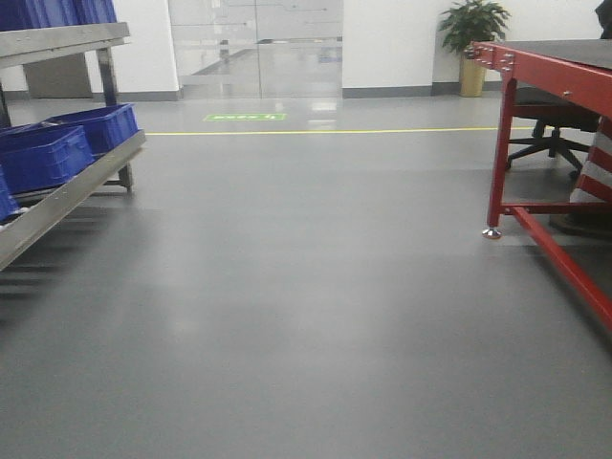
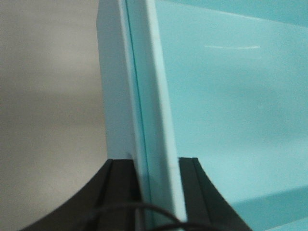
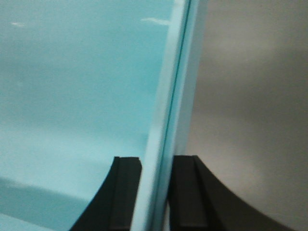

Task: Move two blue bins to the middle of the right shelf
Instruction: 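Drive across the open floor holding the teal bin in both grippers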

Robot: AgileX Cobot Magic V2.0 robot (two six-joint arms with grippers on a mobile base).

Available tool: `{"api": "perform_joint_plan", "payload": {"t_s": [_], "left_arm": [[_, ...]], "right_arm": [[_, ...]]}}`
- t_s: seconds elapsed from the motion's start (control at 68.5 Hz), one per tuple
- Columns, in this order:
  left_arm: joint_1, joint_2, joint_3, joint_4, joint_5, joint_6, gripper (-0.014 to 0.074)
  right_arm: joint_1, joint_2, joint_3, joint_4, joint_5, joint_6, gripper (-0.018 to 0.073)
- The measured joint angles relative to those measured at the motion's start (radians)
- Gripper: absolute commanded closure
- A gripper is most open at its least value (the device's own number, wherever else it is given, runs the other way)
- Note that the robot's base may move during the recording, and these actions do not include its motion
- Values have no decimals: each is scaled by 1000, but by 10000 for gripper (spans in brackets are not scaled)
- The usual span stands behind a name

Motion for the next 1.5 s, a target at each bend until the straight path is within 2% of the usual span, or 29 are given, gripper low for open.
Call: {"api": "perform_joint_plan", "payload": {"t_s": [1.503], "left_arm": [[0,0,0,0,0,0,707]], "right_arm": [[0,0,0,0,0,0,713]]}}
